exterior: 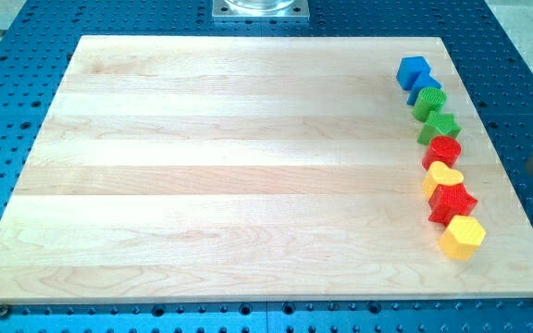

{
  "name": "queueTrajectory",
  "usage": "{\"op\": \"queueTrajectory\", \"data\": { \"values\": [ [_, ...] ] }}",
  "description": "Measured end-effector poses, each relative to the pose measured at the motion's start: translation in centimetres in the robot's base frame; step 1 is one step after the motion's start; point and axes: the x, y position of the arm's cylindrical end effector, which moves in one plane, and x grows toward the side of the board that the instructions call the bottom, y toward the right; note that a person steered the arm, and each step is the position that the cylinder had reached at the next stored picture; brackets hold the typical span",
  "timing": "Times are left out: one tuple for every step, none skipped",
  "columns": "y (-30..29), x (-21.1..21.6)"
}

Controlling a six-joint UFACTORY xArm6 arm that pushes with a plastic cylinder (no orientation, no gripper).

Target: Push the hexagon into the red star

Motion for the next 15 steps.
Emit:
{"op": "queueTrajectory", "data": {
  "values": [
    [-4.9,6.5],
    [-8.0,12.2],
    [-8.9,12.3],
    [-9.9,12.7],
    [-12.7,10.3],
    [-12.7,9.9],
    [-12.0,5.7],
    [-11.4,2.2],
    [-11.4,2.6],
    [-11.1,6.6],
    [-11.5,12.7],
    [-14.3,11.6],
    [-14.7,7.2],
    [-14.7,6.1],
    [-14.7,0.1]
  ]
}}
